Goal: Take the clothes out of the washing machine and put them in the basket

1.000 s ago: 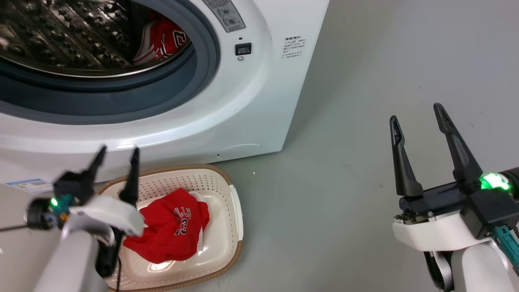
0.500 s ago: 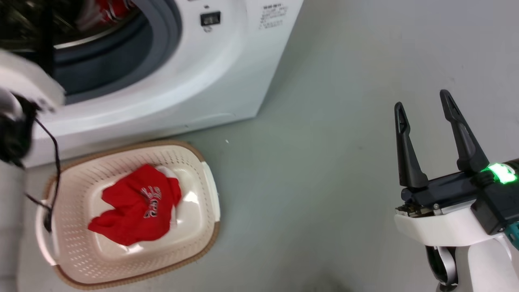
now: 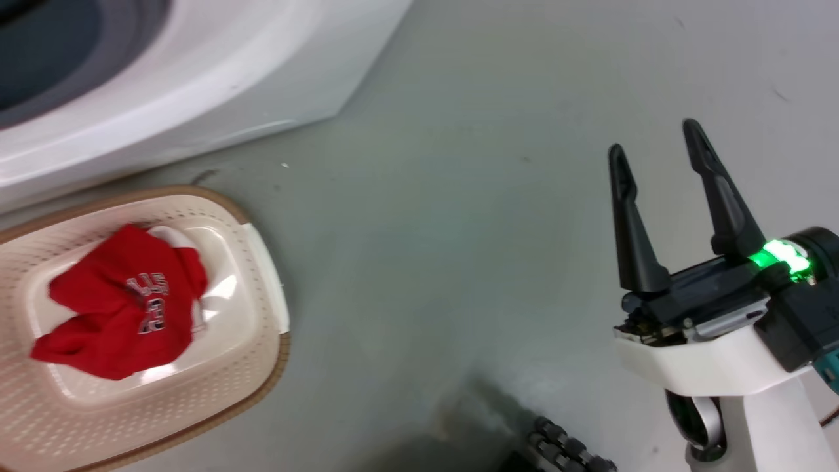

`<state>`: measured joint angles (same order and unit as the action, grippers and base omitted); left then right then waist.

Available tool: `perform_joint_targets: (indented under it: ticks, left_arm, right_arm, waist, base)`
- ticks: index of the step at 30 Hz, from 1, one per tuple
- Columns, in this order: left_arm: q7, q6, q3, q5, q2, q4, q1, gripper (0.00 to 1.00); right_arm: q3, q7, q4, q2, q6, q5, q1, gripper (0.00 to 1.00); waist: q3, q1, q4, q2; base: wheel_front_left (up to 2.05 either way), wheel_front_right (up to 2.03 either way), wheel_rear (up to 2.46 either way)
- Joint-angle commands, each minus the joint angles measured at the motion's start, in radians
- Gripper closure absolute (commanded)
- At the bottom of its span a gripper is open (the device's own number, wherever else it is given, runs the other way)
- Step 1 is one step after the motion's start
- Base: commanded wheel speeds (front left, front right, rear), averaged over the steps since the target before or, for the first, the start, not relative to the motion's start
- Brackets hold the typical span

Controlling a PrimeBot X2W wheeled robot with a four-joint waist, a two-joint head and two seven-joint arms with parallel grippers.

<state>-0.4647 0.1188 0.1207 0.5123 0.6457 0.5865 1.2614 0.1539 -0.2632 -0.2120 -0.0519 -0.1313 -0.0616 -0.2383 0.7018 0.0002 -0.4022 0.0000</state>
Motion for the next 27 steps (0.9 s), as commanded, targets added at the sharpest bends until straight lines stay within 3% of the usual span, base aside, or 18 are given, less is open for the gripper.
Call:
perform_joint_targets:
  ticks: [1,6,12,25,27]
  left_arm:
    - [-0.014,-0.003,0.003,-0.009,0.011,0.013,0.035,0.00]
    - [-0.102,-0.022,0.046,-0.042,0.008,0.112,0.167,0.00]
    - [-0.167,-0.011,0.100,-0.060,-0.017,0.228,0.246,0.00]
    - [-0.174,0.010,0.178,-0.047,-0.046,0.401,0.287,0.00]
    - [-0.191,0.012,0.187,-0.029,-0.058,0.418,0.290,1.00]
  right_arm:
    - [0.011,-0.002,-0.006,0.003,0.001,-0.006,-0.019,0.00]
    - [0.041,-0.002,-0.017,0.003,0.001,-0.030,-0.011,0.00]
    - [0.043,-0.002,-0.030,0.003,0.001,-0.041,0.020,0.00]
    - [0.042,-0.002,-0.058,0.003,0.001,-0.053,0.050,0.00]
    - [0.038,-0.002,-0.060,0.003,0.001,-0.052,0.052,0.00]
  waist:
    - [0.047,-0.0002,-0.047,0.0000]
    - [0.080,-0.0002,-0.086,0.0000]
    - [0.097,-0.0002,-0.090,0.0000]
    - [0.121,-0.0002,-0.089,0.0000]
    - [0.123,-0.0002,-0.087,0.0000]
  base:
    - [0.00,0.00,0.00]
    - [0.00,0.00,0.00]
    - [0.00,0.00,0.00]
    - [0.00,0.00,0.00]
    - [0.00,0.00,0.00]
